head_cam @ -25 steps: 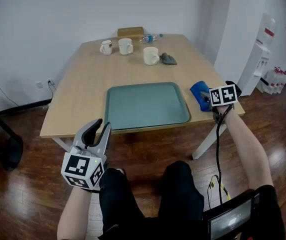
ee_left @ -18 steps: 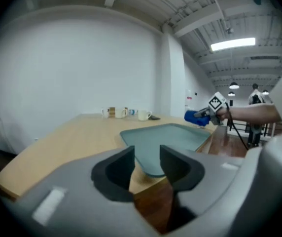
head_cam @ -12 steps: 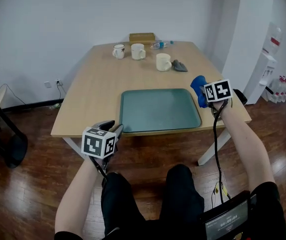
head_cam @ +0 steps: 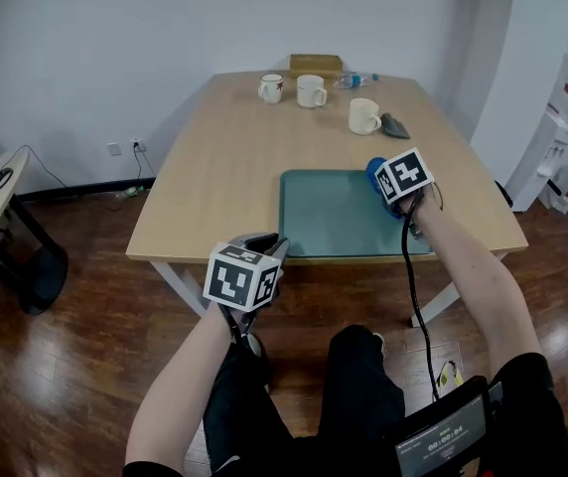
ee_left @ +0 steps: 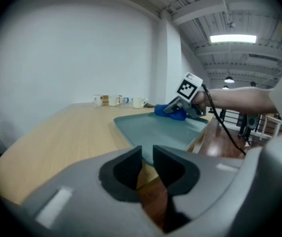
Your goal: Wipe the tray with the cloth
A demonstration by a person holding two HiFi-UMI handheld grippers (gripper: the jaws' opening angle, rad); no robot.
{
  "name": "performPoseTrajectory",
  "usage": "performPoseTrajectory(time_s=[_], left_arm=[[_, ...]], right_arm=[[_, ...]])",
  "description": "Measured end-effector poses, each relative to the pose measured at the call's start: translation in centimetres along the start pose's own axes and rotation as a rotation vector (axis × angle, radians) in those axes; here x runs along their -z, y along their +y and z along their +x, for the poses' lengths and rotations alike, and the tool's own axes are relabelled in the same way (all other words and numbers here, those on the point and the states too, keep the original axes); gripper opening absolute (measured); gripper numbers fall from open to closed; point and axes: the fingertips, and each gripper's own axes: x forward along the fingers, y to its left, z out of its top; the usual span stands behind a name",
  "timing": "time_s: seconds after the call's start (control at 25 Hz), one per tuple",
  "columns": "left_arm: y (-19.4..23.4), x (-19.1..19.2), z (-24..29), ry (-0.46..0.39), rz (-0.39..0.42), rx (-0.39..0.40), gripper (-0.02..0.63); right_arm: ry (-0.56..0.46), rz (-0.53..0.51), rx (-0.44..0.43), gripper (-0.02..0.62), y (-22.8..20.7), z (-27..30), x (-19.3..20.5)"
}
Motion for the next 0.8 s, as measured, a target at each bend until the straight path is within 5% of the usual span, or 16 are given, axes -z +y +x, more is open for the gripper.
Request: performPoseTrajectory(time_s=[0.56, 0.68, 0.8], left_arm=[[0.1, 0.0, 0.0, -0.023, -0.032, -0.001, 0.074], [0.3, 0.1, 0.0, -0.019, -0.034, -0.013, 0.074], [0.3, 0.1, 0.1, -0.016, -0.032, -0.019, 0.074]], right_arm=[[-0.12, -0.101, -0.363, 0.114, 21.4, 0.4, -10.3], [-0.154, -0.122, -0.407, 0.114, 21.9, -0.2, -10.6], [-0.13, -0.107, -0.356, 0.114, 17.8, -0.7, -9.0]])
